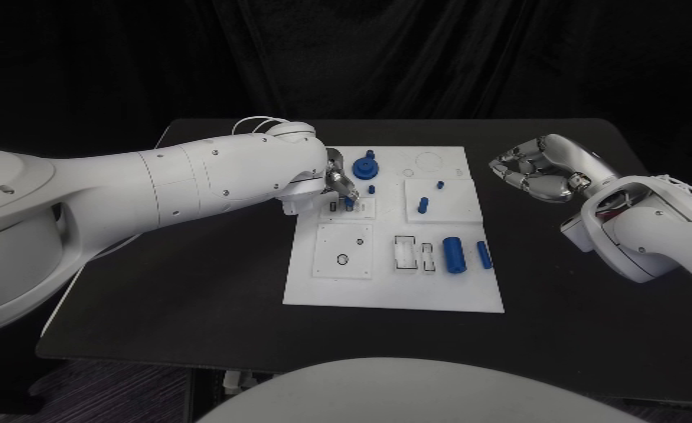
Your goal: Assemble the parts on the task board
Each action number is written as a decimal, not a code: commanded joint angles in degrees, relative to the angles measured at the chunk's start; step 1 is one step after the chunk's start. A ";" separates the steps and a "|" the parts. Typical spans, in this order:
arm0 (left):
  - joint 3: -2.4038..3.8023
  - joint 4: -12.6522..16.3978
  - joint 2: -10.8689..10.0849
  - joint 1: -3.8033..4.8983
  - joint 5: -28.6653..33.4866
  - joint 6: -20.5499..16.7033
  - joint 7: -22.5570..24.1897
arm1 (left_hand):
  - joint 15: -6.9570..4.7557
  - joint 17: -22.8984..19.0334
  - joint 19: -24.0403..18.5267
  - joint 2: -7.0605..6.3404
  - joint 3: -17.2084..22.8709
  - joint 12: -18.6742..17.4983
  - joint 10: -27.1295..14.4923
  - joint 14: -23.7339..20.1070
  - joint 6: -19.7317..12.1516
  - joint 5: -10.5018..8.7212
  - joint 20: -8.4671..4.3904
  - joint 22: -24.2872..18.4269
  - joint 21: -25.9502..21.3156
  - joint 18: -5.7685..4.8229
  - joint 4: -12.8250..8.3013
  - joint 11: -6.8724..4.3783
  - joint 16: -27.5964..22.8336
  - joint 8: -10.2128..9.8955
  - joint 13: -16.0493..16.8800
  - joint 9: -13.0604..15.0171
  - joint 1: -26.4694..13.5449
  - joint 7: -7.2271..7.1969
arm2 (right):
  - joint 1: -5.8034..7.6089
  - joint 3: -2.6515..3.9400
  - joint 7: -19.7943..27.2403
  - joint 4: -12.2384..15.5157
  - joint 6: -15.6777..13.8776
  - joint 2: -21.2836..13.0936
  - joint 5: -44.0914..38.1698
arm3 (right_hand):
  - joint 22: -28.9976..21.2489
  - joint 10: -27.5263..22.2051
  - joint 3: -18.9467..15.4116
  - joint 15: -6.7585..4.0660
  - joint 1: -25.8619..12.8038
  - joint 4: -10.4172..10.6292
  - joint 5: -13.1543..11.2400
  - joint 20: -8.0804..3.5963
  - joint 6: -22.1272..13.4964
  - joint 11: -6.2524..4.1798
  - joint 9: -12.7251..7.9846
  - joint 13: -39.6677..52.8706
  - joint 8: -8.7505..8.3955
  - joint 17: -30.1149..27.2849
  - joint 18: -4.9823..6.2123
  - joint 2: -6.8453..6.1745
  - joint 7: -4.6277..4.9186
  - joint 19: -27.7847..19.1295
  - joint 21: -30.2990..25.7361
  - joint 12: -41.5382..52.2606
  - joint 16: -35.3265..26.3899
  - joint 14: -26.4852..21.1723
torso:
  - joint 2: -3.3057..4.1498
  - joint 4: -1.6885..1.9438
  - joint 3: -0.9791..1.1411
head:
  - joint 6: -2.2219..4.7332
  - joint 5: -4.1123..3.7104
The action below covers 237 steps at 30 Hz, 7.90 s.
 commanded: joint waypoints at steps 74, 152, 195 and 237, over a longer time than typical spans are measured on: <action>0.06 -1.85 0.22 -2.45 0.78 2.07 0.90 | 1.54 15.09 -1.77 2.92 -11.35 0.16 6.11 5.85 -4.10 -23.90 1.55 5.14 -3.52 1.51 8.44 1.84 0.15 -4.37 15.09 0.44 -8.88 1.80 | -0.35 0.04 -2.61 0.05 2.25 0.01 -0.10 | 7.01 -0.74 0.91 -0.06 0.91 -0.17 0.92 -0.06 -0.05 0.01 -0.21 -0.33 -0.59 3.39 0.25 -0.14 0.12 -0.46 -0.52 -0.42 -0.52 -0.39 | 0.00 -0.01 0.00 | 0.01 -0.32; 0.07 -10.61 0.43 0.10 -7.72 -1.53 6.53 | 1.73 15.09 -0.59 7.03 -26.99 0.16 6.11 5.85 -15.53 -18.07 1.57 8.32 -3.13 1.07 10.11 2.04 0.15 5.23 15.09 26.49 4.30 1.96 | -1.11 0.05 -1.32 -0.27 1.18 0.00 -0.10 | 7.02 -1.04 1.53 -0.08 1.29 -0.54 1.46 -0.06 0.34 -0.03 -0.18 -0.69 -0.51 3.32 0.26 -0.27 0.06 -0.41 -0.54 -0.63 -0.56 -0.37 | 0.03 -0.03 -0.03 | 0.01 -0.04; 0.07 -12.44 2.25 -0.73 -7.72 -0.07 6.95 | 1.74 15.09 -0.70 7.75 -24.89 0.16 6.11 5.85 -12.87 -7.85 1.77 8.66 -3.63 1.15 10.31 1.90 0.15 2.58 15.09 22.01 6.81 1.67 | -1.28 0.05 -1.50 -0.23 1.61 -0.03 -0.10 | 7.00 -1.03 1.69 -0.07 1.39 -0.67 1.65 -0.06 0.34 0.00 -0.20 -0.71 -0.55 3.26 0.27 -0.35 0.11 -0.44 -0.64 -0.64 -0.61 -0.38 | 0.01 -0.02 -0.02 | 0.01 0.30; 0.07 -13.66 2.75 -1.12 -3.25 0.63 6.10 | 1.40 15.09 -1.18 6.30 -16.50 0.16 6.11 5.85 -12.57 -0.19 1.39 8.69 -4.72 1.36 7.35 1.49 0.15 2.20 15.09 21.15 11.17 1.26 | -1.31 0.05 -1.74 -0.38 2.02 0.06 -0.10 | 6.94 -1.16 1.84 -0.05 1.46 -0.79 1.78 -0.06 0.28 0.04 -0.23 -0.86 -0.62 3.15 0.31 -0.42 0.16 -0.51 -0.86 -0.73 -0.74 -0.44 | 0.02 0.00 -0.01 | 0.01 0.46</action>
